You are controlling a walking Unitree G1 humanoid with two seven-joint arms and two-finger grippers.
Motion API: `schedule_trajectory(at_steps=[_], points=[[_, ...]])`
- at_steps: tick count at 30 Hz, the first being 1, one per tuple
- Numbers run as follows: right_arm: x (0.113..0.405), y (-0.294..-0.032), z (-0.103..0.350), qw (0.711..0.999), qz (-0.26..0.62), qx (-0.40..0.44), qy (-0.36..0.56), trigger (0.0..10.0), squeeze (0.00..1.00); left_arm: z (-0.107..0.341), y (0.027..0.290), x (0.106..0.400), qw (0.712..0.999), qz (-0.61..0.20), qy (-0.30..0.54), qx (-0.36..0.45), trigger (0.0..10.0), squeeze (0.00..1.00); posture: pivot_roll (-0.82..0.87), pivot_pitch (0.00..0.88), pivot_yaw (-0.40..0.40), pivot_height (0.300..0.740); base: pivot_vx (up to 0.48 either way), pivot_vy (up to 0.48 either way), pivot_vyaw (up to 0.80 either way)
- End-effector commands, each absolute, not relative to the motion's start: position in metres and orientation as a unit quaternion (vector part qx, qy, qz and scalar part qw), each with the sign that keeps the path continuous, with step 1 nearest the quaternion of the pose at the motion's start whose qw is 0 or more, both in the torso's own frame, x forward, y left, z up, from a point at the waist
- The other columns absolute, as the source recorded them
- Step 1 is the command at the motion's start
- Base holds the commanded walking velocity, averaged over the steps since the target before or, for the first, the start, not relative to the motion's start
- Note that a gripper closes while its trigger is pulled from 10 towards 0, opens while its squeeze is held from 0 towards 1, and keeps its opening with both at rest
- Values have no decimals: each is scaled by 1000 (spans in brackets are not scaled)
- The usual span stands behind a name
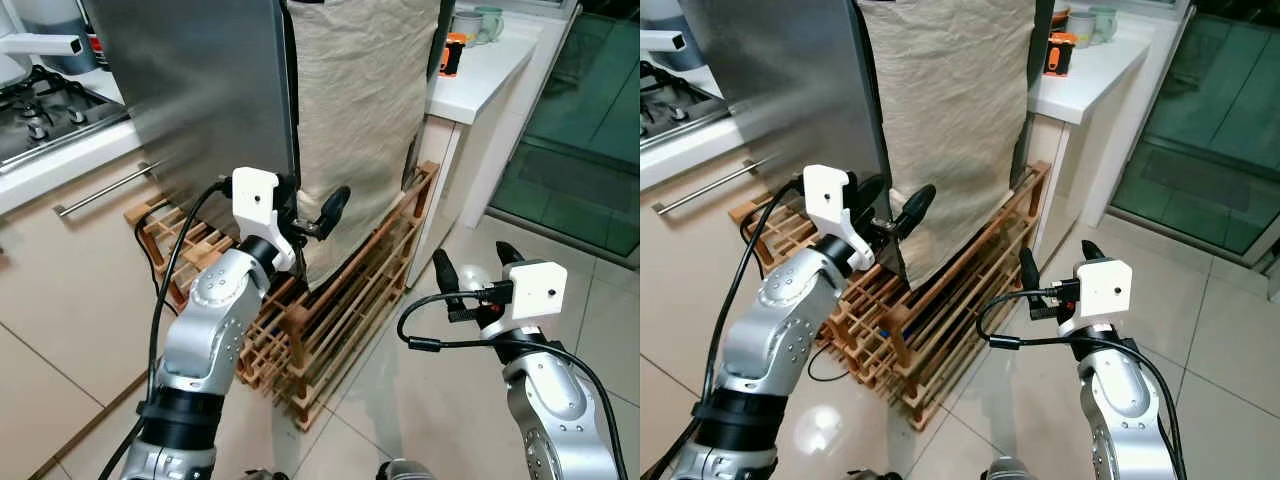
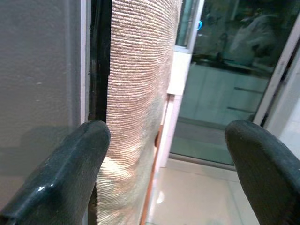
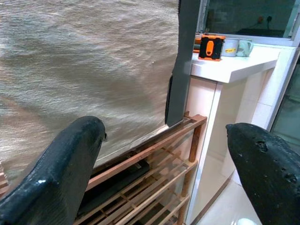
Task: Restocking fridge
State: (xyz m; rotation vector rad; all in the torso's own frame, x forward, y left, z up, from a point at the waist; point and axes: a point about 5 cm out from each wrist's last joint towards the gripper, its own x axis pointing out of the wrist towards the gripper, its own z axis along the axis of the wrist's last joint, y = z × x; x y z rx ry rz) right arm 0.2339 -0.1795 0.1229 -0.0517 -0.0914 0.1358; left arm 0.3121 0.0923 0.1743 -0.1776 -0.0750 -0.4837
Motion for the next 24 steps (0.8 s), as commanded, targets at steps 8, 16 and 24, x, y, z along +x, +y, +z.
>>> schedule_trajectory(at_steps=[8,16,24], points=[[234,-182,124,997,59,-24,-51,10000,0,181,100,328,978,-186,-50,-85,10000,0,-228,20,67,740,0,0,0],[228,-184,128,997,48,-25,-58,10000,0,177,115,319,977,-188,-61,-74,10000,0,-226,25,81,740,0,0,0],[182,-201,130,997,28,-29,-58,10000,0,120,189,209,991,-130,-11,16,10000,0,-223,44,90,740,0,0,0]])
